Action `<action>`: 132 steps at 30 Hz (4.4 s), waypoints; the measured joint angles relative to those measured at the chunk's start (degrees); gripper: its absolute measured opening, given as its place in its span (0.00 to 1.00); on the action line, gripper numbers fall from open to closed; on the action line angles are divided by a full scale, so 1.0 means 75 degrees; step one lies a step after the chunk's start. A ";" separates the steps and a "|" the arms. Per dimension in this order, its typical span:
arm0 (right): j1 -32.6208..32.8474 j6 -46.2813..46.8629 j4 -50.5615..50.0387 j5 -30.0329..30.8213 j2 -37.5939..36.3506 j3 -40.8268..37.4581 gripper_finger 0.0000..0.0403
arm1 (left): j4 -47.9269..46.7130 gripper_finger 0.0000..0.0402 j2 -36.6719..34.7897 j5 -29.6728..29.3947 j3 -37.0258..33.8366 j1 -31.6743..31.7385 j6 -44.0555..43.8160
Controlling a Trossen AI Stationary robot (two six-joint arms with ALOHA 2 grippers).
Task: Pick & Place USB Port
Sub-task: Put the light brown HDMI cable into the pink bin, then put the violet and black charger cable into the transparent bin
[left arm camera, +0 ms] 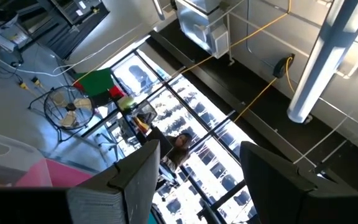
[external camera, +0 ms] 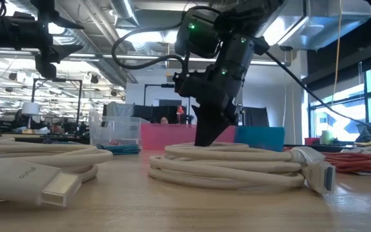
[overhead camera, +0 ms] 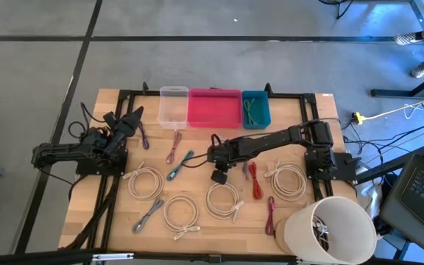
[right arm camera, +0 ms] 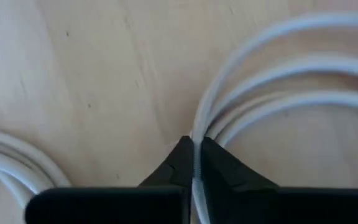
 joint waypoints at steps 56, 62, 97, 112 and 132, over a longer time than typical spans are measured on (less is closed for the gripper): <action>-0.3034 -0.2437 -0.3802 -0.0273 0.1917 0.6942 0.02 | -0.0463 0.54 0.0000 -0.0055 0.0000 0.0002 -0.0134; -0.3158 -0.2427 -0.4080 -0.0610 0.2321 0.6939 0.02 | -0.0466 0.54 0.0000 -0.0050 0.0000 0.0002 -0.0135; -0.3479 -0.3172 -0.3662 -0.2211 0.3005 0.6939 0.02 | -0.0519 0.54 0.0000 -0.0044 0.0000 0.0002 -0.0134; -0.3416 -0.3086 -0.3298 -0.1805 0.3005 0.6939 0.19 | -0.0519 0.54 0.0000 -0.0050 0.0000 0.0002 -0.0134; -0.3433 -0.2950 -0.4989 -0.1488 0.2974 0.7383 0.39 | -0.0682 0.54 0.0003 -0.0003 0.0003 0.0002 -0.0193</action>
